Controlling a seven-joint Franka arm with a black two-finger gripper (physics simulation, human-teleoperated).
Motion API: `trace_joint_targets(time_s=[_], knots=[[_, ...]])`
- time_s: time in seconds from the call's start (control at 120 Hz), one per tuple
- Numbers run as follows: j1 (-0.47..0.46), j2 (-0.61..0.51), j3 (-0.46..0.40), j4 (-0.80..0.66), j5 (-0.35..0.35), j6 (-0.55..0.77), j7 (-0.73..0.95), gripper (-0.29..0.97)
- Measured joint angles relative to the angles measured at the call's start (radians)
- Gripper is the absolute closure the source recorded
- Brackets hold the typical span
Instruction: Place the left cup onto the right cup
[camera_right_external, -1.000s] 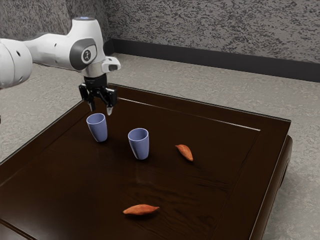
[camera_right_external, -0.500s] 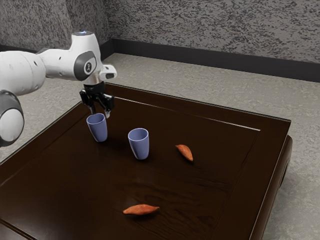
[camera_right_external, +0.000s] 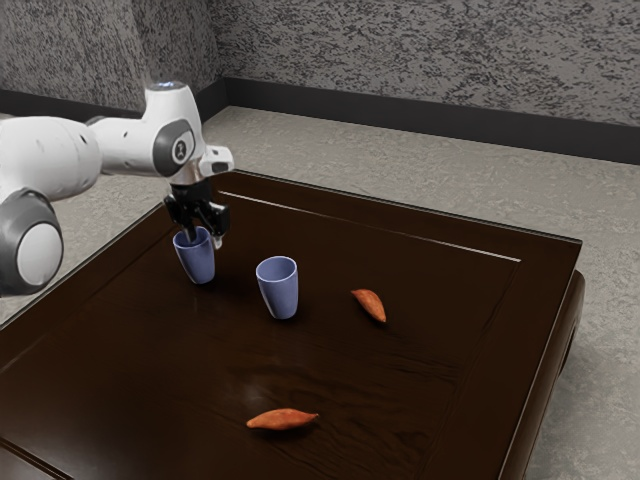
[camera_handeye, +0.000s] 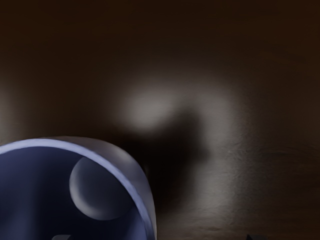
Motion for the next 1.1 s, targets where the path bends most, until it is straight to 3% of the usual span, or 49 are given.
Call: trace_joint_targets(time_s=[0.3, 0.725, 1.1], knots=[[0.021, 0.037, -0.008, 0.019, -0.009, 0.002, 0.028, 0.3], [0.02, 0.038, 0.001, 0.037, -0.016, -0.008, 0.056, 0.7], [-0.001, 0.002, 0.007, 0.029, -0.015, -0.022, 0.057, 0.77]])
